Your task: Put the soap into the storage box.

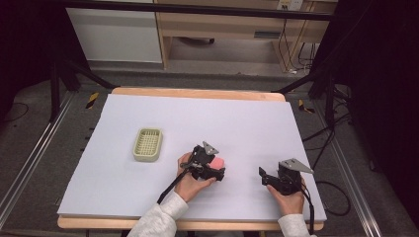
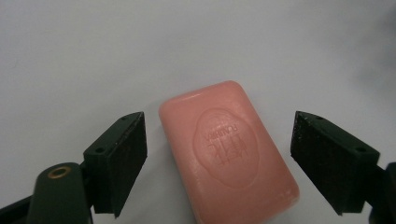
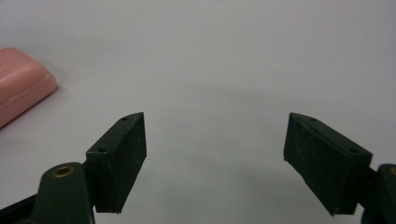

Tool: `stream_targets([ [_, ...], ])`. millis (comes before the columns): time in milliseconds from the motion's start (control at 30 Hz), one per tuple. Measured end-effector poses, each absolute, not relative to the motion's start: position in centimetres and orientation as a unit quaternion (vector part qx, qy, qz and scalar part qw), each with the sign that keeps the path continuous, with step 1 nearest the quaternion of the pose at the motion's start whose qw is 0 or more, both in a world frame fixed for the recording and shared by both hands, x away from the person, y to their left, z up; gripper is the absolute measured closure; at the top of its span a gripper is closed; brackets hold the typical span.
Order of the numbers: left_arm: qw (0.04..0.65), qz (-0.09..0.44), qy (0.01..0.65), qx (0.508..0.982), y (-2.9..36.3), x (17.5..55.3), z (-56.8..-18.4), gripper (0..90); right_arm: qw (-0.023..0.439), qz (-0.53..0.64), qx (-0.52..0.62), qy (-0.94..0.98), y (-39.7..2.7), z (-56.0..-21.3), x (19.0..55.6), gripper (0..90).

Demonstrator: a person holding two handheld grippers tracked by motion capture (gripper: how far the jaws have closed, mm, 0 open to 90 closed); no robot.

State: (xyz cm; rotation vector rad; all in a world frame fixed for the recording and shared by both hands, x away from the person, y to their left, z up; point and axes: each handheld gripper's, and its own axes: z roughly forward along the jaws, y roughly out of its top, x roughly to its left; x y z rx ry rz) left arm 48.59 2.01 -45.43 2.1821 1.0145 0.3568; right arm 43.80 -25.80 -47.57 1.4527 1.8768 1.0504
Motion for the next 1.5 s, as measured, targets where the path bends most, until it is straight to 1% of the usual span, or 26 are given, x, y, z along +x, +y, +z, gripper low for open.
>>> stream_targets([
  [467,0.325,0.126,0.404,0.846,1.3,49.3,-46.8,18.8,0.269,0.389,0.538,0.698,-25.8,-47.6,43.8,21.7],
  [567,0.325,0.125,0.406,0.845,1.1,49.2,-46.9,21.3,0.268,0.389,0.537,0.699,-25.8,-47.6,43.8,22.4],
  [667,0.325,0.124,0.408,0.844,1.1,49.3,-47.1,21.8,0.268,0.389,0.537,0.699,-25.8,-47.6,43.8,22.6],
  [867,0.325,0.109,0.412,0.844,1.2,49.4,-47.1,24.6,0.267,0.389,0.537,0.699,-25.8,-47.6,43.8,22.9],
  [1067,0.325,0.101,0.410,0.846,1.4,49.0,-46.8,33.4,0.268,0.389,0.537,0.699,-25.8,-47.6,43.8,23.4],
  [1433,0.318,0.117,0.413,0.845,0.9,49.2,-47.0,32.6,0.267,0.389,0.537,0.699,-25.8,-47.6,43.8,24.4],
  [1500,0.315,0.118,0.413,0.846,0.8,49.2,-47.0,33.7,0.268,0.389,0.536,0.699,-25.8,-47.6,43.8,24.8],
])
